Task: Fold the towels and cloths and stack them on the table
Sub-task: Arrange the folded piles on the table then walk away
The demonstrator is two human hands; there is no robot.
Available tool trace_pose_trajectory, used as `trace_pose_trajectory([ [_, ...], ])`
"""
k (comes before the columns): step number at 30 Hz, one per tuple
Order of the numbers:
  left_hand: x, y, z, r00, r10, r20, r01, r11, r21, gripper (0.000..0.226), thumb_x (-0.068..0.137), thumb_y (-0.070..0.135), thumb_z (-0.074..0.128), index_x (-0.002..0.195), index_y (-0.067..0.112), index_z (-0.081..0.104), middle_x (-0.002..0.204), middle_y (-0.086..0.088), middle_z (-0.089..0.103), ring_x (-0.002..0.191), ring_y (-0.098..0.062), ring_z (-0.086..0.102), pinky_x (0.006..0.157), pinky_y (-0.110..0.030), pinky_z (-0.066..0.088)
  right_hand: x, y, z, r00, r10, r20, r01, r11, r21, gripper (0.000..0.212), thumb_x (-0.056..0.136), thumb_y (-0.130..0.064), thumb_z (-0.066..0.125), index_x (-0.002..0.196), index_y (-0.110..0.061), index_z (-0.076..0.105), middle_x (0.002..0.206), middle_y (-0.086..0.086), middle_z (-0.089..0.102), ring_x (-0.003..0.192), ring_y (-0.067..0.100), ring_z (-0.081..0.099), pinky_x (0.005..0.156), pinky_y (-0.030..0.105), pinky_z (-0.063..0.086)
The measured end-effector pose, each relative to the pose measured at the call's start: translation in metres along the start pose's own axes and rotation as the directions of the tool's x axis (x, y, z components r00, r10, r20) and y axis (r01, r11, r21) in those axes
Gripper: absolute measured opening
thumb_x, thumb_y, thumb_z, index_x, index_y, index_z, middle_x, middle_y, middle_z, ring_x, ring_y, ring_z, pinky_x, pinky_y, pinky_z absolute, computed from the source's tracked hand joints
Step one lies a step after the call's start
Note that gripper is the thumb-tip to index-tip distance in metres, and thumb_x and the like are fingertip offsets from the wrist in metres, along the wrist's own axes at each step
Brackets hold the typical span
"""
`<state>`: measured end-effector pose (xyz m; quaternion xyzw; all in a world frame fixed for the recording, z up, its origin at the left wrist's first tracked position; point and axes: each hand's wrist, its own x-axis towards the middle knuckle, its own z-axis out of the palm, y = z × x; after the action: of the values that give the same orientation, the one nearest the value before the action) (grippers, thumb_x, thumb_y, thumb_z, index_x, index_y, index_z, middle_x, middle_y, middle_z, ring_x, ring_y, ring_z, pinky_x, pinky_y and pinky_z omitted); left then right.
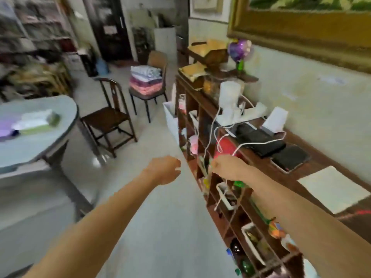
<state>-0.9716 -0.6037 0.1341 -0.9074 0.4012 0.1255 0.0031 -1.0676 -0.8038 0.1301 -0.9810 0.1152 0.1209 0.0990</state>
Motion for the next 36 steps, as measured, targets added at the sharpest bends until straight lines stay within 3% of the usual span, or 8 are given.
trace_pose_trajectory([
  [6,-0.044,-0.235,-0.015,0.949,-0.314,0.022,0.315,0.949,-0.016,0.038,0.097,0.036,0.047,0.132,0.023,0.052,0.131,-0.003,0.057,0.117,-0.025,0.055,0.094,-0.036,0.046,0.154,-0.203,-0.002,0.968,-0.24,0.066,0.233,0.968,0.097,0.026,0.096,-0.029,0.047,0.087,-0.01,0.063,0.108,0.014,0.063,0.103,0.03,0.058,0.083,0.032,0.042],
  [11,-0.058,-0.368,-0.013,0.855,-0.517,0.047,0.519,0.847,-0.119,0.034,0.096,0.031,0.05,0.128,0.021,0.056,0.124,-0.005,0.061,0.109,-0.024,0.06,0.092,-0.038,0.051,0.261,-0.32,0.002,0.92,-0.381,0.094,0.369,0.921,0.124,0.024,0.093,-0.029,0.052,0.072,-0.018,0.055,0.09,0.011,0.063,0.088,0.029,0.06,0.081,0.037,0.049],
  [15,-0.044,-0.475,-0.012,0.751,-0.657,0.068,0.651,0.719,-0.243,0.03,0.096,0.028,0.047,0.121,0.019,0.061,0.12,-0.004,0.064,0.107,-0.023,0.062,0.091,-0.038,0.051,0.369,-0.401,0.001,0.858,-0.499,0.121,0.49,0.866,0.096,0.019,0.093,-0.023,0.05,0.087,-0.012,0.065,0.088,0.006,0.061,0.086,0.026,0.058,0.08,0.036,0.048],
  [20,-0.03,-0.578,-0.011,0.576,-0.804,0.151,0.793,0.504,-0.343,0.03,0.095,0.027,0.047,0.118,0.014,0.062,0.121,-0.007,0.063,0.11,-0.026,0.059,0.092,-0.037,0.049,0.49,-0.491,-0.004,0.761,-0.623,0.18,0.621,0.78,0.078,0.017,0.094,-0.026,0.052,0.086,-0.017,0.063,0.088,0.004,0.061,0.089,0.023,0.061,0.082,0.035,0.05],
  [27,-0.01,-0.715,-0.03,0.352,-0.925,0.145,0.833,0.24,-0.498,0.038,0.097,0.031,0.05,0.13,0.013,0.054,0.131,-0.009,0.056,0.119,-0.026,0.053,0.101,-0.038,0.044,0.627,-0.629,-0.031,0.638,-0.742,0.204,0.753,0.657,0.035,0.03,0.096,-0.026,0.048,0.098,-0.003,0.068,0.099,0.011,0.067,0.095,0.028,0.062,0.085,0.042,0.051],
  [32,-0.014,-0.82,-0.012,0.186,-0.964,0.189,0.797,0.036,-0.602,0.05,0.098,0.035,0.05,0.141,0.011,0.042,0.143,-0.01,0.046,0.13,-0.027,0.044,0.106,-0.035,0.036,0.708,-0.732,-0.017,0.594,-0.77,0.233,0.77,0.628,0.115,0.029,0.093,-0.021,0.047,0.09,0.002,0.064,0.089,0.017,0.066,0.089,0.034,0.063,0.077,0.041,0.05],
  [36,-0.018,-0.915,-0.004,0.079,-0.97,0.23,0.729,-0.101,-0.677,0.056,0.097,0.034,0.051,0.145,0.008,0.036,0.147,-0.013,0.041,0.134,-0.028,0.04,0.107,-0.033,0.033,0.766,-0.816,0.003,0.595,-0.756,0.275,0.763,0.638,0.104,0.026,0.093,-0.022,0.047,0.072,-0.008,0.054,0.074,0.005,0.057,0.076,0.024,0.055,0.067,0.032,0.043],
])
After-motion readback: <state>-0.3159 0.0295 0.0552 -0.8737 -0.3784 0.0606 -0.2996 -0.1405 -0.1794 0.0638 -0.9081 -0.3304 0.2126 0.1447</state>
